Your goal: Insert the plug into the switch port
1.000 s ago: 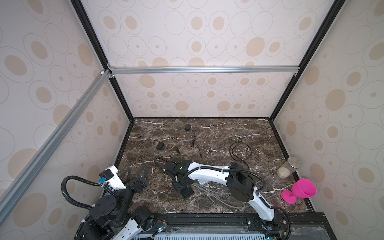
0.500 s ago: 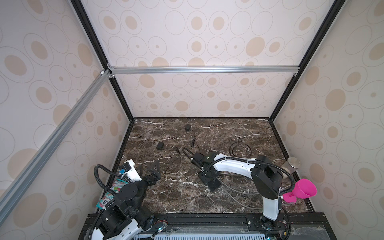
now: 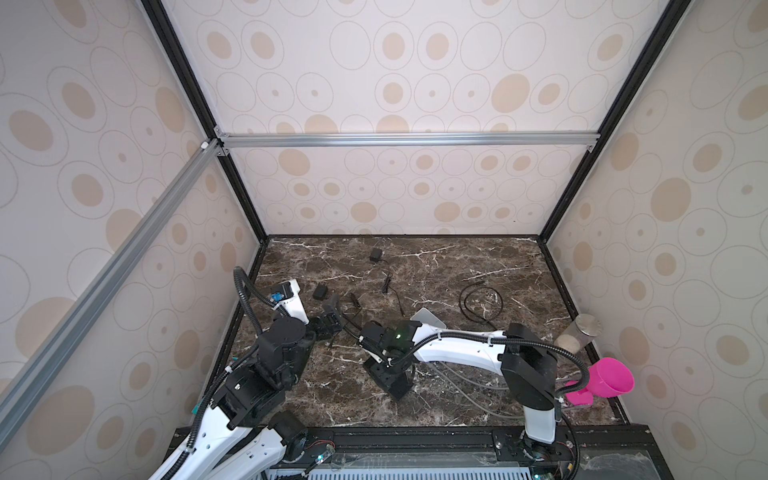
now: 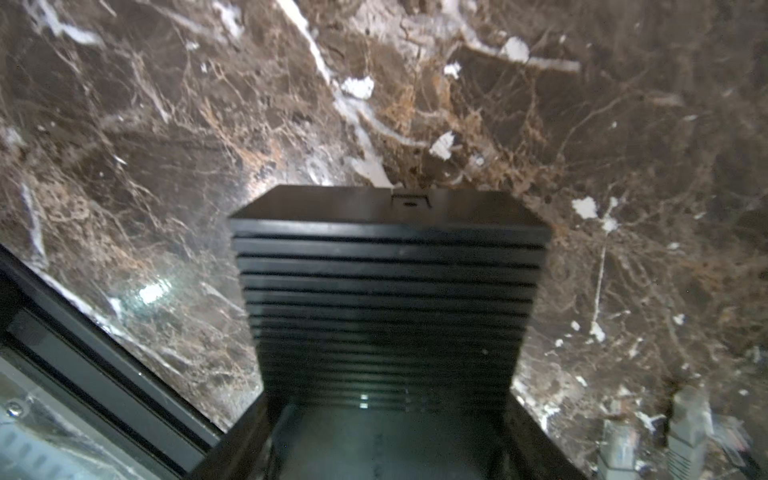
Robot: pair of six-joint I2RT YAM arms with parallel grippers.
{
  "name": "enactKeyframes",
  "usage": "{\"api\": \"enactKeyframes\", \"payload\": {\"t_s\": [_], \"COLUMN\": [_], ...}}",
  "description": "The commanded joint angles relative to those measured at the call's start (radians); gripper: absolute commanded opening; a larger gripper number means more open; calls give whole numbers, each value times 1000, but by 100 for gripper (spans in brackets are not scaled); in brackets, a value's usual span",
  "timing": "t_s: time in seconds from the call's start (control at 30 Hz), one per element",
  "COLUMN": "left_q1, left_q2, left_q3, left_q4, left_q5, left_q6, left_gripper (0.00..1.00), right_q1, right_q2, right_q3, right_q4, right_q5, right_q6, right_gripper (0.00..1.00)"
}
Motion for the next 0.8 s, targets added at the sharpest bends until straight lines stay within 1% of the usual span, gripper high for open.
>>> {"api": "enactKeyframes", "payload": {"t_s": [0.0,0.1,0.17,0.2,0.37,0.4,0.47,0.5,0.53,0.67,0.7,0.77], "left_q1": [140,322,394,416,439,439,439,439,439,439,439,437], "left_q2": [67,95,109,122,170,175,188,195,202,216,226,256], "left_q3": [19,-19,-43,-52,-95,-110,-145,-169,-188,-317,-343,-367], "left_q4": [-13,33,64,77,124,134,146,153,160,243,269,293], "left_q5": [214,416,491,520,571,580,602,617,629,681,687,686], "left_q6": [27,11,2,-5,-37,-45,-59,-67,-76,-147,-161,-162], "left_gripper": [95,95,95,95,98,98,98,96,92,68,64,63], "right_q1": [-2,-4,-6,-7,-14,-14,-19,-25,-32,-73,-82,-93], "right_q2": [-36,-81,-113,-127,-158,-172,-210,-232,-250,-315,-328,-348], "right_q3": [-30,-63,-86,-97,-124,-131,-151,-164,-173,-234,-250,-275], "right_q4": [26,35,44,49,51,57,76,90,97,141,151,157], "right_q5": [-28,-18,-14,-15,-10,-1,18,25,25,24,22,17], "right_q6": [17,17,20,23,33,33,32,31,32,35,37,44], "right_gripper": [72,75,76,76,76,77,83,84,84,84,84,84]}}
